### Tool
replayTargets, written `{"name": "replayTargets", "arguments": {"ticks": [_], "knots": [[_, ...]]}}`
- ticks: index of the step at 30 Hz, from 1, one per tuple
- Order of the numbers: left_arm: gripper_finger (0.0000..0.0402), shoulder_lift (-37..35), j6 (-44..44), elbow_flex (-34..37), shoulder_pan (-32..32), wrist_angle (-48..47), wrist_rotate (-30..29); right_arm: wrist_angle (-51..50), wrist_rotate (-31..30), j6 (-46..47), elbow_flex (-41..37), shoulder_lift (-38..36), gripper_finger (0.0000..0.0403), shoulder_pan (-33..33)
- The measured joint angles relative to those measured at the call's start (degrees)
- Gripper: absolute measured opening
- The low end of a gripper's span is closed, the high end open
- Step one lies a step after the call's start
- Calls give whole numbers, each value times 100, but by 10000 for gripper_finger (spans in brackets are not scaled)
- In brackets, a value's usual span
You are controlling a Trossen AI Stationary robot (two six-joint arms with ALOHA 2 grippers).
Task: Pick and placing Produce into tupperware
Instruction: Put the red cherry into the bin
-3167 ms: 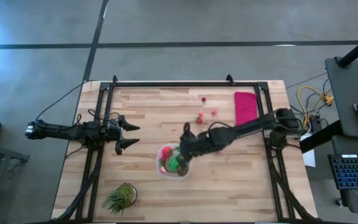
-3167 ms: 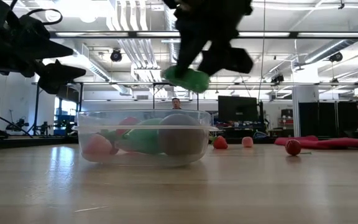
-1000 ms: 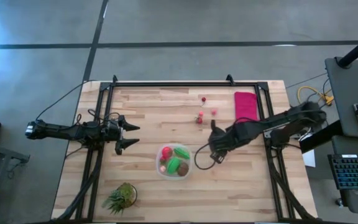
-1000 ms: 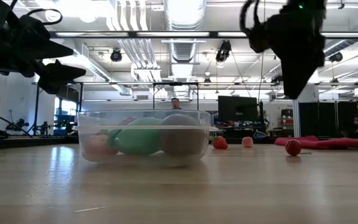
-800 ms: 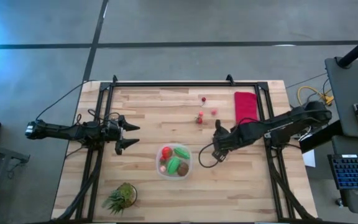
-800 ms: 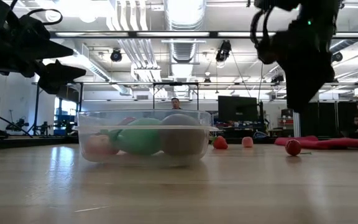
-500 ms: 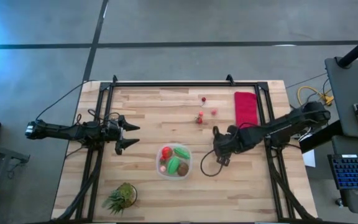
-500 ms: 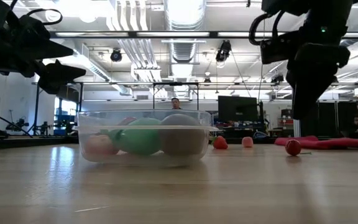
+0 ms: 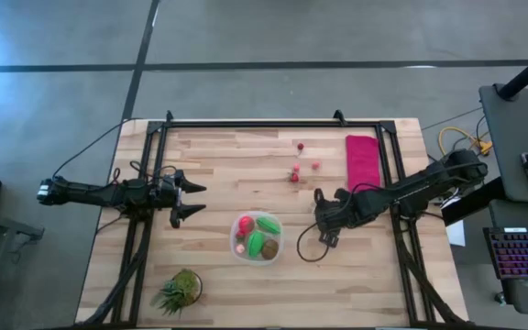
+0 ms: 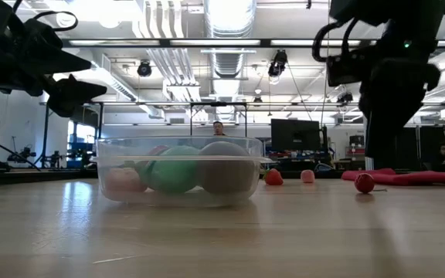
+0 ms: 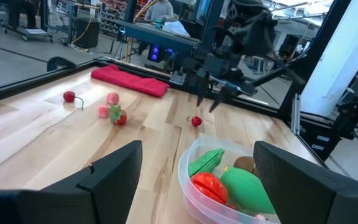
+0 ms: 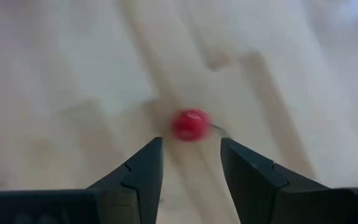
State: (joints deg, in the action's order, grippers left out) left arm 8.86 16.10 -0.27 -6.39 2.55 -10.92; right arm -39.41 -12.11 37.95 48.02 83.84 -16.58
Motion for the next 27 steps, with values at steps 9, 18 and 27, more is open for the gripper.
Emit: {"name": "replayTargets", "arguments": {"ticks": [9, 18, 27], "knots": [[294, 22, 0, 0, 2, 0, 0, 70, 48, -786, 138, 369, 153, -2], [294, 15, 0, 0, 0, 0, 2, 71, 2, -1454, 172, 734, 153, -2], [294, 11, 0, 0, 0, 0, 0, 110, -286, -1520, 145, 1052, 153, -2]]}}
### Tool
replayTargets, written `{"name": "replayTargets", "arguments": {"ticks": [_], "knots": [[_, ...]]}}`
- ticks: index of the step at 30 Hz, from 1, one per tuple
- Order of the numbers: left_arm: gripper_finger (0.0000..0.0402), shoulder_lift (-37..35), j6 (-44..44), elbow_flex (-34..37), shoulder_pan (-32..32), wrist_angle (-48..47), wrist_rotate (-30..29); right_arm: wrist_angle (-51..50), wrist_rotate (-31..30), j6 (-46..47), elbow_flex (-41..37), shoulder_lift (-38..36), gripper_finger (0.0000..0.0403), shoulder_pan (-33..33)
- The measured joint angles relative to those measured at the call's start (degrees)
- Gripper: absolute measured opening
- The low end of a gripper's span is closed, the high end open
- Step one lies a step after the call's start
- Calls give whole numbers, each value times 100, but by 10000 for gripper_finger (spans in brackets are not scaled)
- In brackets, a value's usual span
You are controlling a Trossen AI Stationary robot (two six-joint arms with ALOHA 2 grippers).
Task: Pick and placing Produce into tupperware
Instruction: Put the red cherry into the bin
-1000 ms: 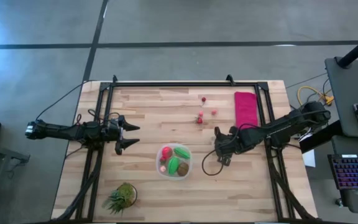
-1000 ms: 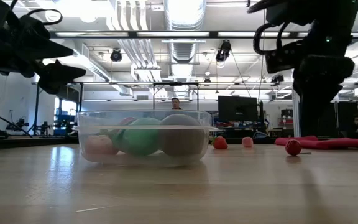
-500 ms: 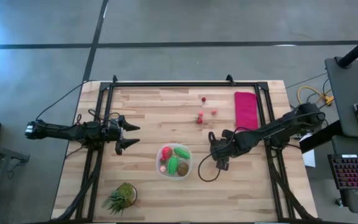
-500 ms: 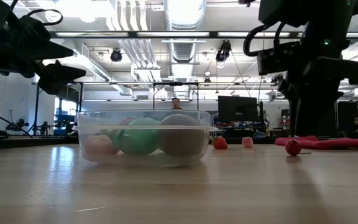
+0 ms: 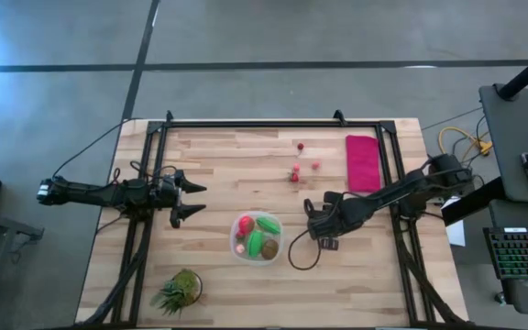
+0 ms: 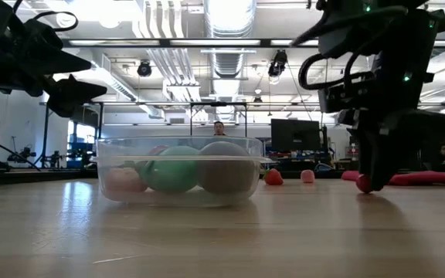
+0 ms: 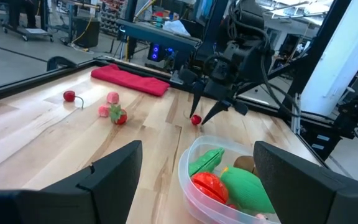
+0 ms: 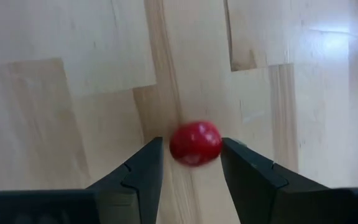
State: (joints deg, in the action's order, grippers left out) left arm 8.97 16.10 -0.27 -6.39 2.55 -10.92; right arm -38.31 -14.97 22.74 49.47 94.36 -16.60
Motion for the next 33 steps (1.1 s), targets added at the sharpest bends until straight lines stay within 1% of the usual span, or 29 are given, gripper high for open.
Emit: {"name": "replayTargets", "arguments": {"ticks": [11, 19, 22, 27, 32, 33], "knots": [[294, 14, 0, 0, 2, 0, 0, 127, -28, 17, 2, 132, 150, 0], [294, 33, 0, 0, 0, 0, 0, 145, -6, 20, 2, 134, 107, 7], [294, 35, 0, 0, 0, 0, 0, 112, 30, 20, 43, 113, 97, 11], [294, 37, 0, 0, 0, 0, 0, 86, -16, 18, 498, -118, 102, 18], [294, 37, 0, 0, 0, 0, 0, 124, -1, 8, 1332, -355, 106, 192], [294, 37, 0, 0, 0, 0, 0, 136, 77, -41, 1519, -386, 106, 266]]}}
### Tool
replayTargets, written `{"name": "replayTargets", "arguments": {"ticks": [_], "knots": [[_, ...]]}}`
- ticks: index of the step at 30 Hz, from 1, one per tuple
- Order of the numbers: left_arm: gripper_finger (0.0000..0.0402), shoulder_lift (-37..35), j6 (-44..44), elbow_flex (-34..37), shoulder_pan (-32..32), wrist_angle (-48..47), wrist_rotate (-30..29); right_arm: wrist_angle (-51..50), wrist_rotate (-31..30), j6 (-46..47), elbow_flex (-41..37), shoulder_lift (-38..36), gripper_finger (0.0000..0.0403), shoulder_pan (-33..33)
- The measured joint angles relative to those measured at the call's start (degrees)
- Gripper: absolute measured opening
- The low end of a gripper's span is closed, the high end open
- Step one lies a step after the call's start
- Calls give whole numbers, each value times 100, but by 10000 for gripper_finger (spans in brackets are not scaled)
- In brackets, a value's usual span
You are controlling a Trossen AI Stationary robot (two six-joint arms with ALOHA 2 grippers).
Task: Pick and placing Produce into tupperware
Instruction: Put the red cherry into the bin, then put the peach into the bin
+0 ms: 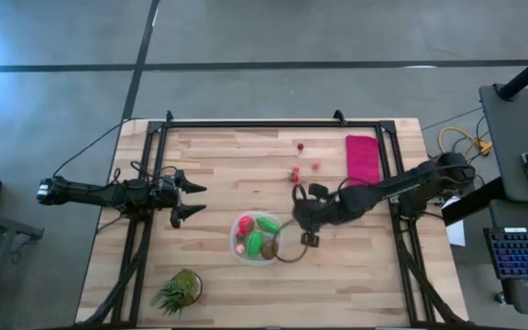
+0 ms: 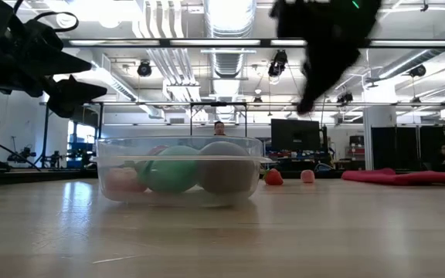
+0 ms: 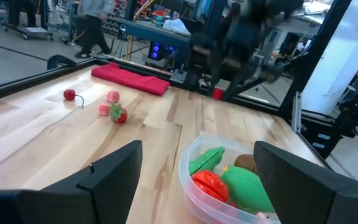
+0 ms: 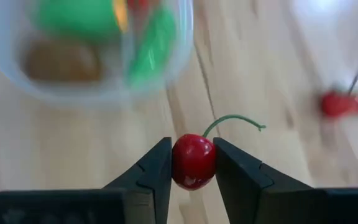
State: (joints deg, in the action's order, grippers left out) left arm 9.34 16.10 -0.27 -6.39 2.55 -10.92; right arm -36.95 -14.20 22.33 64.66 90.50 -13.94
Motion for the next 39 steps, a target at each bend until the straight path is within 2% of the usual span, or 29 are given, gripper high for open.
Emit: {"name": "replayTargets", "arguments": {"ticks": [4, 8, 17, 23, 30, 32, 36, 37, 39], "knots": [[294, -1, 0, 0, 2, 0, -1, 267, 950, -270, 622, 144, 106, 340], [294, 1, 0, 0, 2, 0, 0, 356, 1843, -287, 1130, 791, 107, 482], [294, 0, 0, 0, 2, 0, 0, 264, 2338, -397, 2647, 2461, 107, 415], [294, 0, 0, 0, 2, 0, 0, -76, 2162, -47, 3084, 2698, 120, 422], [294, 0, 0, 0, 1, 0, 0, -685, 1790, 571, 3173, 2676, 201, 422], [294, 4, 0, 0, 2, 0, 0, -972, 1293, 603, 3258, 2571, 222, 420], [294, 0, 0, 0, 2, 0, 2, -1491, -265, 787, 3443, 2109, 243, 517], [294, 0, 0, 0, 2, 0, 0, -1676, -481, 965, 3449, 1949, 245, 620], [294, 1, 0, 0, 2, 0, 0, -2260, -446, 1406, 3372, 1725, 246, 976]]}}
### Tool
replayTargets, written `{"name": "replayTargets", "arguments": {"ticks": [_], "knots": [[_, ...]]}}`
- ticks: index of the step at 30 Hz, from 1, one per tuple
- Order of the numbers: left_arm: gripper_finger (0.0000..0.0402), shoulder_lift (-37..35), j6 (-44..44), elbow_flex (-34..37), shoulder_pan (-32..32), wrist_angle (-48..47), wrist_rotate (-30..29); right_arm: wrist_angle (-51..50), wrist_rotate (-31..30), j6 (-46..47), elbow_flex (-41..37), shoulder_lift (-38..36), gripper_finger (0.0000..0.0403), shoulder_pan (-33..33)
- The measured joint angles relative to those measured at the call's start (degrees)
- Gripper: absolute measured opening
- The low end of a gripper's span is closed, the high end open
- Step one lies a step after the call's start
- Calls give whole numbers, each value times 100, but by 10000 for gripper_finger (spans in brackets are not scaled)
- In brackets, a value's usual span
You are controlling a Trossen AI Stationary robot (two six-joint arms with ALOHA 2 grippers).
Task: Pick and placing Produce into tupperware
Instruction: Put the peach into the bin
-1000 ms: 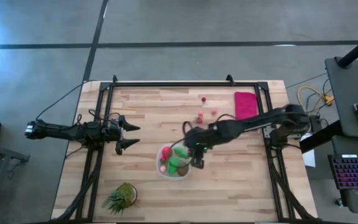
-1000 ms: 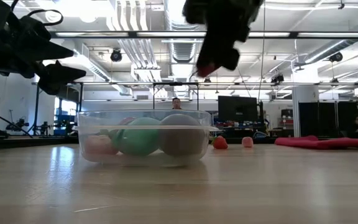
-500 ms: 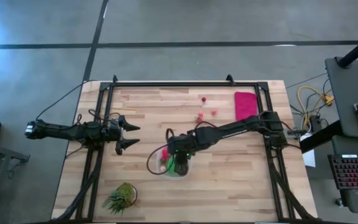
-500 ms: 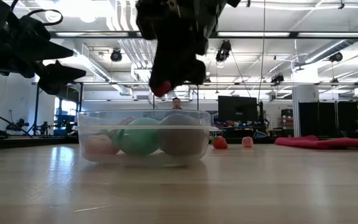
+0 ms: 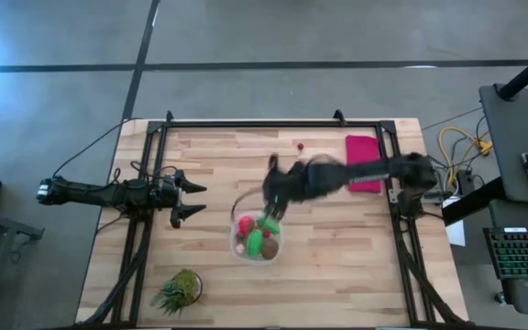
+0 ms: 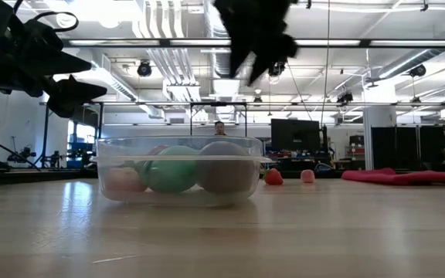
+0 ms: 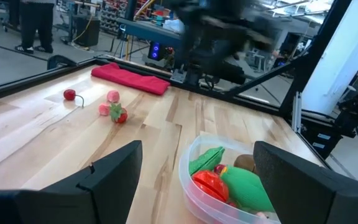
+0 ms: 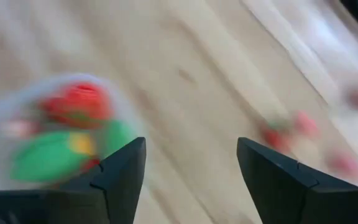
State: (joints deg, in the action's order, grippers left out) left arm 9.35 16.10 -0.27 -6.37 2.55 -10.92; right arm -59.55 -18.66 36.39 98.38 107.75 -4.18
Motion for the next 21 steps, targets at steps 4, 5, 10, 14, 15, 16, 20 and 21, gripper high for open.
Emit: {"name": "replayTargets", "arguments": {"ticks": [4, 5, 10, 14, 15, 16, 20, 21], "knots": [[294, -12, 0, 0, 0, 0, -2, -999, 751, 481, -439, -132, 243, 915], [294, -10, 0, 0, -1, 0, 0, -1021, 860, 459, -546, -177, 242, 1115], [294, -1, 0, 0, -1, 0, 0, -999, 1145, -68, -898, -227, 237, 1940], [294, -10, 0, 0, 0, 0, 0, -1004, 1201, -460, -1164, -173, 235, 2447], [294, -7, 0, 0, -2, 0, 0, -1005, 1219, -542, -1248, -167, 235, 2529], [294, -3, 0, 0, 0, 0, 0, -983, 1222, -623, -1347, -136, 235, 2594], [294, 1, 0, 0, -1, 0, 0, -567, 1414, -694, -1770, -82, 235, 2790], [294, -2, 0, 0, -2, 0, 0, -436, 1464, -692, -1856, -100, 235, 2811]]}}
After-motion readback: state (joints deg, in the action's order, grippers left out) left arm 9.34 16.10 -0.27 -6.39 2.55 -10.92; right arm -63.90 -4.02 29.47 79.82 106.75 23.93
